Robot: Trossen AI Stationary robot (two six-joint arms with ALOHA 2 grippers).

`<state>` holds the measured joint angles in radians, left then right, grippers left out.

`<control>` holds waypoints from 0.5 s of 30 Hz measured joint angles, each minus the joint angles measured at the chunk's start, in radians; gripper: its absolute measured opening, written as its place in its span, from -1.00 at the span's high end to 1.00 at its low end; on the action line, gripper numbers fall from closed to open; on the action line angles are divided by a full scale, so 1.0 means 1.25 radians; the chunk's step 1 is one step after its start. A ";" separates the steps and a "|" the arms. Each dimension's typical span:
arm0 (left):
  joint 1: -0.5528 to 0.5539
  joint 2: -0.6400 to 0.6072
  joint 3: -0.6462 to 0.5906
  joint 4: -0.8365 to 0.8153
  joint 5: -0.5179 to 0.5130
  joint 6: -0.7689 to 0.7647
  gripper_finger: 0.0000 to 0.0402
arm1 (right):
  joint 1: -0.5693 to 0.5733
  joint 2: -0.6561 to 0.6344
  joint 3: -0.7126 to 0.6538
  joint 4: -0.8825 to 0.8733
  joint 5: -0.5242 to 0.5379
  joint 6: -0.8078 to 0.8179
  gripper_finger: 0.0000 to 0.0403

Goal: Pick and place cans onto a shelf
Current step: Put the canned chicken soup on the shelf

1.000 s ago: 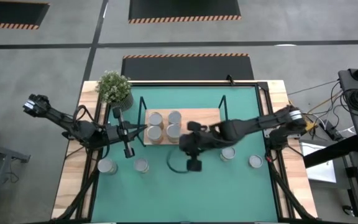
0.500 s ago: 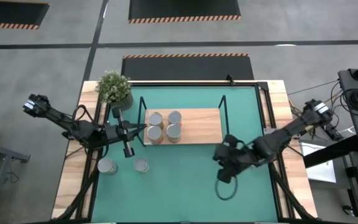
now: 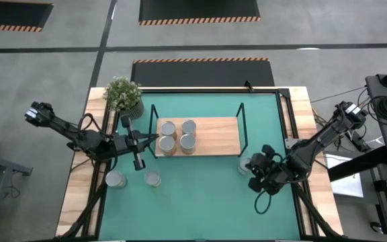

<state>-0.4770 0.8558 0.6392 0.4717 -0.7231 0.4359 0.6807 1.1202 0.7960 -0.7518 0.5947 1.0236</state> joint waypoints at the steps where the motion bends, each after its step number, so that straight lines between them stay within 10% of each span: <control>1: 0.000 0.000 0.000 0.000 0.000 0.000 1.00 | 0.000 -0.001 -0.005 0.000 0.004 0.005 0.91; 15: 0.000 0.000 0.000 0.000 0.000 0.000 1.00 | 0.000 0.011 -0.011 -0.047 0.060 -0.017 -0.04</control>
<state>-0.4770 0.8558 0.6392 0.4720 -0.7227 0.4358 0.6807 1.1333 0.7818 -0.8108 0.6692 1.0027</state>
